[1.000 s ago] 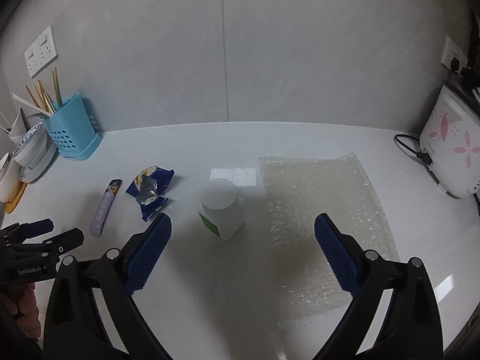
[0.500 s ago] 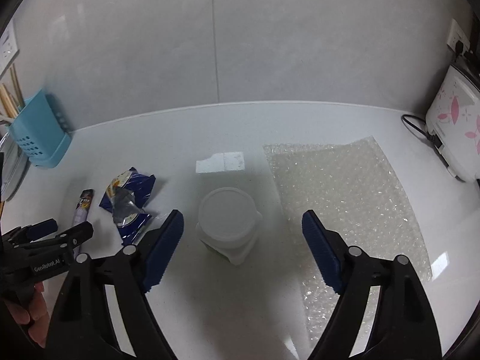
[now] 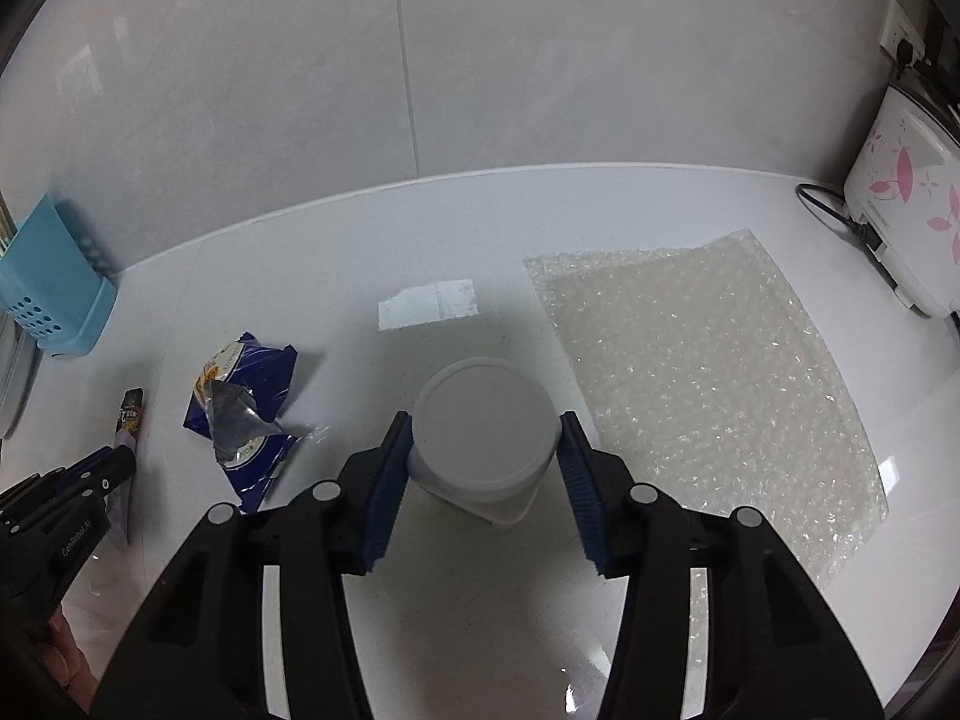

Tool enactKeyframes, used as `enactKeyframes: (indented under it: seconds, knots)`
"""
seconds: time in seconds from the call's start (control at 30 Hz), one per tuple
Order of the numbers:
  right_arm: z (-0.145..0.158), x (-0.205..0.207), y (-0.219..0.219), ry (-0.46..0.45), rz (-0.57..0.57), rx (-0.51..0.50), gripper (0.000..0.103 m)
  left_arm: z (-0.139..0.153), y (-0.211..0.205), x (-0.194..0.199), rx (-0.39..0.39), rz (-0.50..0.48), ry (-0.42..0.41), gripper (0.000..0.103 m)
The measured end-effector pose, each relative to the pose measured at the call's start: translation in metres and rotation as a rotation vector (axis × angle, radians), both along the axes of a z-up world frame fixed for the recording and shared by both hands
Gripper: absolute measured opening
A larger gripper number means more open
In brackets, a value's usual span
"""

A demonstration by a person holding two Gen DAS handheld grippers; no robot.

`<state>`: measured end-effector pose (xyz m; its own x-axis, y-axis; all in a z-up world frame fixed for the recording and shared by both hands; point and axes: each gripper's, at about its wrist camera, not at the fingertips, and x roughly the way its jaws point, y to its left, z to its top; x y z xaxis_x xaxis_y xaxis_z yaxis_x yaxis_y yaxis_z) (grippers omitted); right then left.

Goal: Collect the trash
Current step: 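Grasp the purple stick packet with left tool while right tool grasps the white pill bottle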

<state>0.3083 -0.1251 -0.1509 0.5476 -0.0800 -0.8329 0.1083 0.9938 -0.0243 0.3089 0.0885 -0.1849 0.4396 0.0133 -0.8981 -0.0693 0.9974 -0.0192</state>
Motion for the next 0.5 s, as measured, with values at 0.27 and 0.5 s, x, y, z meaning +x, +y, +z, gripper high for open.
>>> enactKeyframes:
  seconds: [0.27,0.5]
  knots:
    - [0.011,-0.013,0.007,-0.023,0.033,-0.005,0.046,0.008,0.009,-0.016,-0.022,-0.007,-0.014,0.010]
    - [0.024,-0.027,0.005,-0.041,0.042,-0.012,0.046,0.020,0.019,-0.028,-0.022,-0.010,-0.036,0.010]
